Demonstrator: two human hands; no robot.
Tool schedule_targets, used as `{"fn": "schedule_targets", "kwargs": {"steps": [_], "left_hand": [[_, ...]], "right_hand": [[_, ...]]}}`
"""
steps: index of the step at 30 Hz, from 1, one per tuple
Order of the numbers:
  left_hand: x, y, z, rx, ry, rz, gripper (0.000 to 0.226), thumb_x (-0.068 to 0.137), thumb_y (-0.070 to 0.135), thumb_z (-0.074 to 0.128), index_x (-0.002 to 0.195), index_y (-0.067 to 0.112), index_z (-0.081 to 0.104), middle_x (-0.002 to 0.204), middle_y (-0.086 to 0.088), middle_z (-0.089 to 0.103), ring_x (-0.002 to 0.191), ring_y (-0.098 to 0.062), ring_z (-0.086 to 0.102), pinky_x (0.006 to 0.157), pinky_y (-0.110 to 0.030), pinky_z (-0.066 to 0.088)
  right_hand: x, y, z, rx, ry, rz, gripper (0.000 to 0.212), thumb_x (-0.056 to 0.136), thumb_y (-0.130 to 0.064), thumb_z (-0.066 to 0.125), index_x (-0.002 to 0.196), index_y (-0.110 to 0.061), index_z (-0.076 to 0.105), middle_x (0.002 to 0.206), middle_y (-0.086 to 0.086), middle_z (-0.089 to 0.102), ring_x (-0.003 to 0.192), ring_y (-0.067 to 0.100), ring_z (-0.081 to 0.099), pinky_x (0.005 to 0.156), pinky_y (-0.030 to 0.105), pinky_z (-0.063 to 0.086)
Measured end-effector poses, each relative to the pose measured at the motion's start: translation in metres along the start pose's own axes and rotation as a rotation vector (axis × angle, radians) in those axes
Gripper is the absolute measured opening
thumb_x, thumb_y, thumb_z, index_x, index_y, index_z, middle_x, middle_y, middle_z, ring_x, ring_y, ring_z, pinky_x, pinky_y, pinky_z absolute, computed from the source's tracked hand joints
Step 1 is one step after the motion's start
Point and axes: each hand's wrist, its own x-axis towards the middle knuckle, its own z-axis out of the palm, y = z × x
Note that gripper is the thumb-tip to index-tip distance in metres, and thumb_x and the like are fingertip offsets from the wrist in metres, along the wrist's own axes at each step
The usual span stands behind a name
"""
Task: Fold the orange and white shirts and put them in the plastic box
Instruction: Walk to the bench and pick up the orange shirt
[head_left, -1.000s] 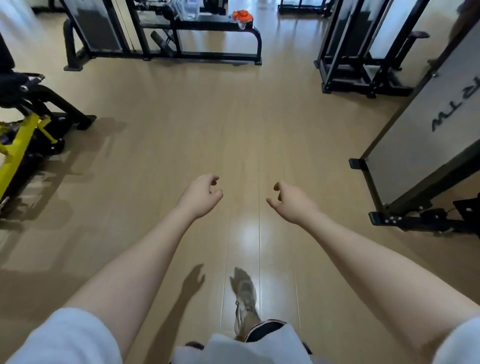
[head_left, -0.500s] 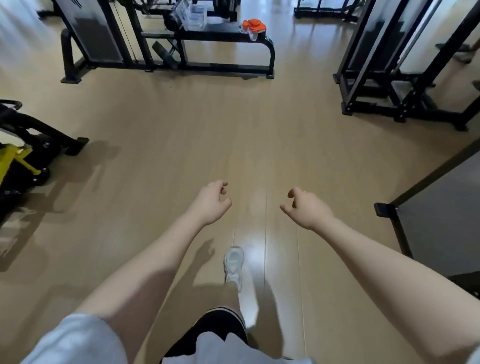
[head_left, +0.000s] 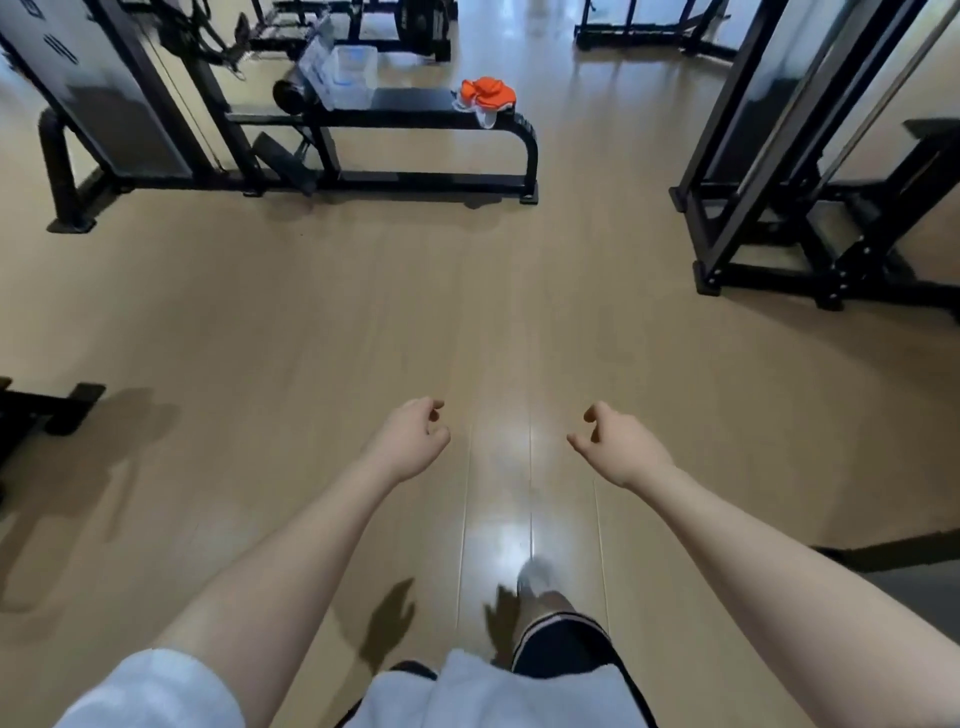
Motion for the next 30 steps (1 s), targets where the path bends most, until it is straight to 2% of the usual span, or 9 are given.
{"fn": "schedule_targets", "kwargs": {"steps": [9,14,18,21,25,30], "left_hand": [[0.285,0.078,-0.079,-0.074,0.145,-0.001,0.043,0.087,0.010,0.050,0.130,0.006,0.048,0.125,-0.012,0.057,0.111,-0.028,0.053,0.092,-0.024,0.037],[0.426,0.119,-0.155,-0.094,0.203,-0.005,0.043,0.088,0.011,0.050,0.131,0.007,0.047,0.125,-0.011,0.056,0.104,-0.027,0.055,0.090,-0.025,0.037],[0.527,0.124,-0.199,-0.089,0.224,-0.028,0.043,0.088,0.011,0.049,0.131,0.008,0.048,0.125,-0.010,0.057,0.105,-0.026,0.055,0.090,-0.025,0.037],[0.610,0.122,-0.222,-0.101,0.217,-0.020,0.042,0.089,0.012,0.048,0.130,0.008,0.048,0.125,-0.009,0.056,0.106,-0.025,0.055,0.086,-0.023,0.037],[0.738,0.115,-0.259,-0.120,0.203,0.017,0.041,0.090,0.015,0.050,0.130,0.009,0.048,0.124,-0.008,0.056,0.093,-0.019,0.053,0.081,-0.022,0.036],[0.881,0.123,-0.335,-0.100,0.168,0.039,0.041,0.092,0.018,0.047,0.133,0.013,0.046,0.126,-0.005,0.055,0.102,-0.019,0.054,0.085,-0.025,0.041]], "right_hand": [[0.292,-0.004,-0.129,-0.045,0.007,-0.051,0.048,0.093,-0.042,0.044,0.130,-0.012,0.041,0.126,0.009,0.056,0.113,0.028,0.055,0.084,0.036,0.046],[0.448,-0.033,-0.225,-0.079,-0.008,-0.082,0.049,0.093,-0.042,0.044,0.130,-0.012,0.042,0.125,0.010,0.056,0.114,0.030,0.054,0.089,0.039,0.048],[0.558,-0.059,-0.267,-0.044,-0.013,-0.097,0.047,0.092,-0.042,0.045,0.129,-0.013,0.042,0.125,0.009,0.056,0.113,0.029,0.054,0.090,0.040,0.047],[0.640,-0.078,-0.286,-0.042,-0.015,-0.114,0.046,0.093,-0.040,0.044,0.130,-0.012,0.042,0.124,0.009,0.056,0.112,0.028,0.054,0.084,0.036,0.045],[0.757,-0.108,-0.305,-0.073,-0.029,-0.106,0.046,0.094,-0.039,0.043,0.130,-0.011,0.040,0.126,0.010,0.055,0.112,0.029,0.053,0.080,0.035,0.042],[0.895,-0.155,-0.359,-0.075,-0.040,-0.059,0.045,0.094,-0.038,0.043,0.129,-0.009,0.041,0.128,0.010,0.054,0.112,0.028,0.053,0.077,0.032,0.040]]}}
